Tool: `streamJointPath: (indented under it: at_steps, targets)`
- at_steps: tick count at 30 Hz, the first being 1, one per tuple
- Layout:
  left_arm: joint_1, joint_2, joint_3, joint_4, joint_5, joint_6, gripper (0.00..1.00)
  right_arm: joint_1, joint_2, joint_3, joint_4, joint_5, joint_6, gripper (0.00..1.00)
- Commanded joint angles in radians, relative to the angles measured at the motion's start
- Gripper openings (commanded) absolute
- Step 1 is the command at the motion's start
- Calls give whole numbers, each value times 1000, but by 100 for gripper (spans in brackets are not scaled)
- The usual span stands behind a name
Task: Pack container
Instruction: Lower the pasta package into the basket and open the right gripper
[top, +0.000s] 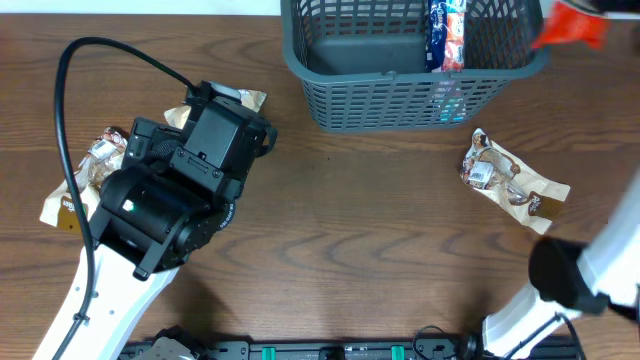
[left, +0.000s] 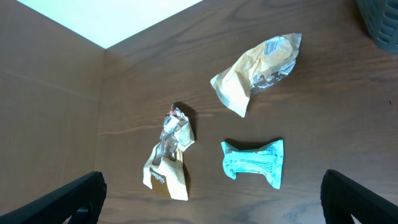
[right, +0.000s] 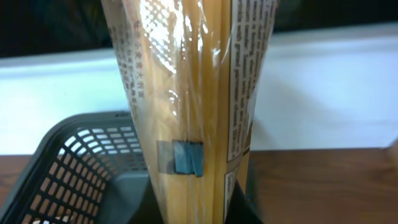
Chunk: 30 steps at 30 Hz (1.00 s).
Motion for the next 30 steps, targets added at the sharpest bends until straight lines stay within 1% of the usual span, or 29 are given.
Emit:
streamJointPath:
  at_steps: [1,3,7,13,18,30]
  targets:
    - [5,4,16,-14,-16,5,99,99,42,11,53,138,57,1]
    - [5,4,16,-18,-16,5,99,146,78,11,64,204,58,1]
    - [5,4,16,-18,-16,5,99,201,153,11,60,254,57,1]
    - [5,4,16,-18,-16,5,99,221,264,11,-18,373,52,1]
    - [5,4,16,-18,-16,5,99,202,328,11,-44,372,9,1]
    - [5,4,16,-18,-16,5,99,181,433,11,-57,360,6,1]
